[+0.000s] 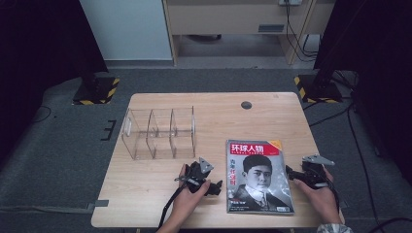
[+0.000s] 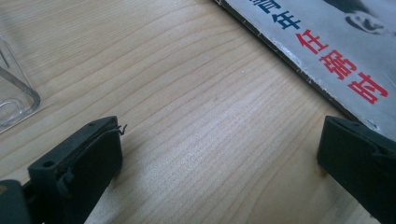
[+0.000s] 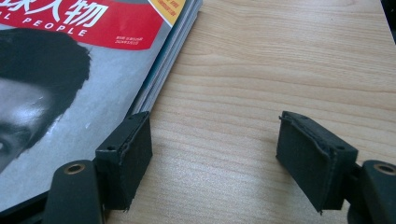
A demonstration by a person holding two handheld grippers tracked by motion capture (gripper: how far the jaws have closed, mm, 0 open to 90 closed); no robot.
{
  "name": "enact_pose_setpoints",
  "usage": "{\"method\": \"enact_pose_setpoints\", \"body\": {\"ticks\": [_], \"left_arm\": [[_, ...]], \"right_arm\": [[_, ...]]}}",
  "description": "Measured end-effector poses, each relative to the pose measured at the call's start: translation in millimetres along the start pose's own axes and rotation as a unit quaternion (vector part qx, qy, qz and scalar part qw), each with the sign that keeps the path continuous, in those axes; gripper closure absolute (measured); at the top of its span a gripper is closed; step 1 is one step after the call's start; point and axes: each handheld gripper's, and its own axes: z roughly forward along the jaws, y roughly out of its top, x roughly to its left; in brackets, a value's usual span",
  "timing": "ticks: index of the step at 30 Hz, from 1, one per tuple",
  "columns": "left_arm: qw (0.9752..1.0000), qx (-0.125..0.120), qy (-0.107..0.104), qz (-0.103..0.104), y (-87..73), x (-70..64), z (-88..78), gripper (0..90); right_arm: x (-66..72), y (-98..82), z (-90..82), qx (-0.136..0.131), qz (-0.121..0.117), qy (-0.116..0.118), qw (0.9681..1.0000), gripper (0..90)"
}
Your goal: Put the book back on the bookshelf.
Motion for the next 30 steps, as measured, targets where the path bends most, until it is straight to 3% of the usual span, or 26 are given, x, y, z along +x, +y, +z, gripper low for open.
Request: {"method": "enact_pose_setpoints", "body": {"ticks": [4,8,10,14,17,18,21,22,30], "left_arm": [[0.9999,0.001,-0.006,0.008,-1.6,0.4,-1.8,0.0],[0.9999,0.001,-0.007,0.009,-1.5,0.5,-1.8,0.1],[0.9997,-0.012,-0.019,-0.004,-1.2,-0.5,-3.6,2.7],[0.9995,-0.025,-0.022,0.0,0.7,-6.1,-7.1,3.7],[0.9987,-0.04,-0.032,-0.005,2.3,-7.2,-8.0,5.2],[0.9978,-0.053,-0.039,-0.009,4.1,-9.4,-8.7,5.9],[0.9968,-0.061,-0.048,-0.017,5.3,-12.5,-9.9,8.4],[0.9953,-0.069,-0.066,-0.02,5.8,-16.1,-11.5,9.1],[0.9923,-0.062,-0.106,0.017,5.4,-43.4,-6.2,11.5]], "right_arm": [[-0.2,0.0,-0.2,0.002,-0.003,0.002,1.0,26.2],[-6.9,1.8,-3.1,-0.008,0.023,0.013,0.9996,29.1],[-10.3,3.1,-7.6,-0.021,0.037,0.014,0.999,29.0],[-8.6,4.3,-13.0,-0.022,0.04,0.022,0.9987,26.8],[-4.0,5.8,-15.1,-0.026,0.037,0.031,0.9985,25.5],[2.4,7.0,-16.1,-0.028,0.027,0.044,0.9983,24.1],[14.0,9.1,-14.8,-0.025,0.008,0.064,0.9976,22.4],[17.4,9.7,-13.3,-0.025,0.003,0.07,0.9972,22.2],[34.2,9.7,-2.1,0.0,-0.026,0.099,0.9947,18.5]]}}
